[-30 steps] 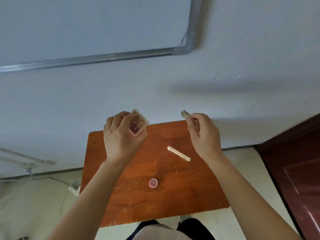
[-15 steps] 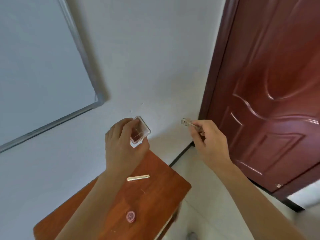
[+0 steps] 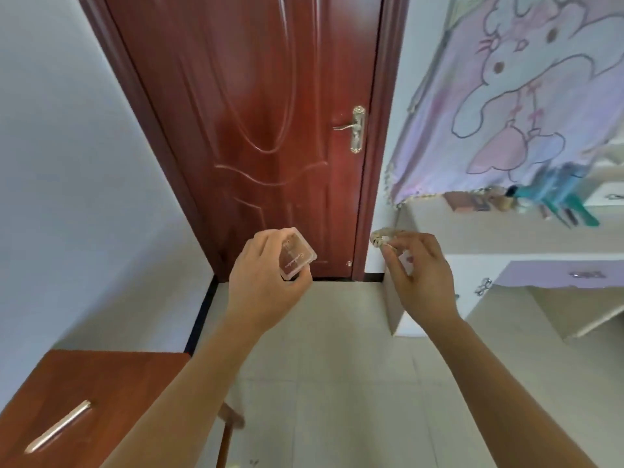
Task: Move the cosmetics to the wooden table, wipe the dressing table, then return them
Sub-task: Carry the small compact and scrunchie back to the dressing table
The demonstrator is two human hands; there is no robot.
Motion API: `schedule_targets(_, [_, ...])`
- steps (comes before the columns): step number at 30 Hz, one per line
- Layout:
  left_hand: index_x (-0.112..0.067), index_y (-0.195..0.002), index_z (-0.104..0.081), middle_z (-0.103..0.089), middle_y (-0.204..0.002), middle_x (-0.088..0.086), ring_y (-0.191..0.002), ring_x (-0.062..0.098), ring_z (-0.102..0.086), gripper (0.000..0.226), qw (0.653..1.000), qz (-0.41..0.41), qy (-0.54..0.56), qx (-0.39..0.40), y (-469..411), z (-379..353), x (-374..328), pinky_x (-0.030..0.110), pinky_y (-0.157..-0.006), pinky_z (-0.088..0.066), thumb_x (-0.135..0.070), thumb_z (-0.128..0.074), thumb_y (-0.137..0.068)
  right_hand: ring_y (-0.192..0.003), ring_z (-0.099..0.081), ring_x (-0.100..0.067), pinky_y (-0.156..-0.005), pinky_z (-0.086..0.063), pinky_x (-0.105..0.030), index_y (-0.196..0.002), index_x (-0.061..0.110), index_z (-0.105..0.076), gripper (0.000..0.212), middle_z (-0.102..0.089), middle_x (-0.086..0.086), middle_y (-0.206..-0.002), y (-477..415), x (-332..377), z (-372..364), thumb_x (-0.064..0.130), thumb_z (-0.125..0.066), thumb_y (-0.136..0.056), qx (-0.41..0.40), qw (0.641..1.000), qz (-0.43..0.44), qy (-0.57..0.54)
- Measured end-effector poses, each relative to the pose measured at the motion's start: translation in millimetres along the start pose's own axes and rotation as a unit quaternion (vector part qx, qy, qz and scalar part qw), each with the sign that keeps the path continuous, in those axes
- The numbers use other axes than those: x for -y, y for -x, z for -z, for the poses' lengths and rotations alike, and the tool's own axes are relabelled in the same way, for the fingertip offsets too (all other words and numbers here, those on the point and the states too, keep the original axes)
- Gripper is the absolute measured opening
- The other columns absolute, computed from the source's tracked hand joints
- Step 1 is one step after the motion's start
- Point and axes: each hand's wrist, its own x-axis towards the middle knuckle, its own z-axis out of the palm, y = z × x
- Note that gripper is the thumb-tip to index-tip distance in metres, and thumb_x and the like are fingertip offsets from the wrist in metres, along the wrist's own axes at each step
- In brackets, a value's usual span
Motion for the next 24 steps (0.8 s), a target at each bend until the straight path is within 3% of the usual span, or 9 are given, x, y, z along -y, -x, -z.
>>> schedule_targets(5, [-0.029,-0.119,-0.057,-0.057,-0.112,-0.011,-0.096,0.015,-0.057,0.05,0.998,-0.036,0.007,0.049,-19.9,-108.2,-110.7,0.032,-0.081,-0.05,-0.031,-0.074,-0.072,-0.096,-0.05,0.014,-0.063,-0.035,-0.001,-0.092,0.029,-0.068,0.011,-0.052,0.02,-0.108,11.3,-109.7,102.7,0.04,-0.064,-0.093,-0.026,0.995,-0.069,0.063])
schedule_targets(8, [-0.031,-0.118,-0.057,-0.057,-0.111,-0.01,-0.096,0.016,-0.056,0.048,0.992,-0.047,0.027,0.113,-25.6,-167.6,-175.9,0.033,-0.081,-0.049,-0.032,-0.074,-0.073,-0.09,-0.058,0.004,-0.064,-0.033,-0.001,-0.092,0.029,-0.069,0.011,-0.05,0.023,-0.105,20.6,-169.8,163.4,0.039,-0.064,-0.093,-0.03,0.988,-0.12,0.089])
schedule_targets(12, [-0.028,-0.117,-0.06,-0.06,-0.111,-0.008,-0.096,0.016,-0.057,0.047,0.984,-0.084,0.04,0.151,-37.1,-231.1,-246.3,0.029,-0.08,-0.047,-0.033,-0.077,-0.073,-0.098,-0.061,-0.003,-0.067,-0.042,-0.018,-0.093,0.026,-0.07,0.013,-0.058,0.013,-0.102,18.2,-237.1,227.3,0.038,-0.066,-0.092,-0.064,0.981,-0.133,0.128])
schedule_targets(20, [-0.031,-0.119,-0.057,-0.059,-0.111,-0.011,-0.101,0.011,-0.054,0.051,0.975,-0.116,0.063,0.178,-95.9,-355.2,-328.6,0.025,-0.083,-0.044,-0.038,-0.073,-0.071,-0.107,-0.058,0.002,-0.07,-0.045,-0.016,-0.09,0.023,-0.07,0.015,-0.058,0.014,-0.104,-33.1,-352.7,294.0,0.038,-0.066,-0.092,-0.121,0.968,-0.163,0.149])
schedule_targets(24, [-0.037,-0.118,-0.054,-0.055,-0.109,-0.017,-0.096,0.008,-0.052,0.05,0.972,-0.101,0.086,0.195,-144.0,-436.0,-350.1,0.025,-0.08,-0.044,-0.041,-0.072,-0.072,-0.097,-0.061,0.0,-0.064,-0.045,-0.019,-0.089,0.024,-0.071,0.011,-0.06,0.012,-0.107,-81.9,-418.8,305.1,0.035,-0.07,-0.091,-0.114,0.965,-0.162,0.173])
